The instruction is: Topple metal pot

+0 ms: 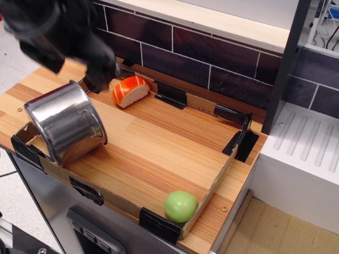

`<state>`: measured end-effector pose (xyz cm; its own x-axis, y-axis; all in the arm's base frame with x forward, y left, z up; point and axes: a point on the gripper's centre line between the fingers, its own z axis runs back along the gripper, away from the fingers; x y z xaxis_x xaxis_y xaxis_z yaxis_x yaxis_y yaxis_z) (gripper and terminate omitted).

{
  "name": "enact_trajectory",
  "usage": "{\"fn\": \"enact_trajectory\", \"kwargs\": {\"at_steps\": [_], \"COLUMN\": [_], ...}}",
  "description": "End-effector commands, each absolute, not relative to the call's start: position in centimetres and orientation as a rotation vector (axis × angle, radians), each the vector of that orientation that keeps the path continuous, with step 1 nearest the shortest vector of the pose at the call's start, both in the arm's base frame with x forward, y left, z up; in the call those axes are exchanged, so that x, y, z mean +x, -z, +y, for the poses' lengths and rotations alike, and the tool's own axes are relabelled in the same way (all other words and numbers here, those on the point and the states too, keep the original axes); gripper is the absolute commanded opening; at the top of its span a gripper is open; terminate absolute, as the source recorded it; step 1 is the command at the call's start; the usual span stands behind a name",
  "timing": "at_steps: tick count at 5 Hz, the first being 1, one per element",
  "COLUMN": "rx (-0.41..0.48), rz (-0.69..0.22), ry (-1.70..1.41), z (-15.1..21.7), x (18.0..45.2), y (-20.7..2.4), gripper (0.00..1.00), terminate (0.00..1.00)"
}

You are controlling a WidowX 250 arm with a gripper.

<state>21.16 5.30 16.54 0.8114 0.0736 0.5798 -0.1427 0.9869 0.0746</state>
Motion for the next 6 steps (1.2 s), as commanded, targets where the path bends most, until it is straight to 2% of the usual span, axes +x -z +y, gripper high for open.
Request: {"fn": "enact_trajectory", "kwargs": {"at_steps": [1,2,6], "rx": [0.059,0.029,0.029], "rz": [-0.684,-0.707,-0.707], "ry": [-0.128,-0.105,-0.105], "z": [7.1,7.8,7.8], "x": [21.9,22.0,22.0], "y": [-22.9,-24.4,-24.4], "gripper": [1.0,1.0,1.0], "terminate": [0.0,0.0,0.0]}}
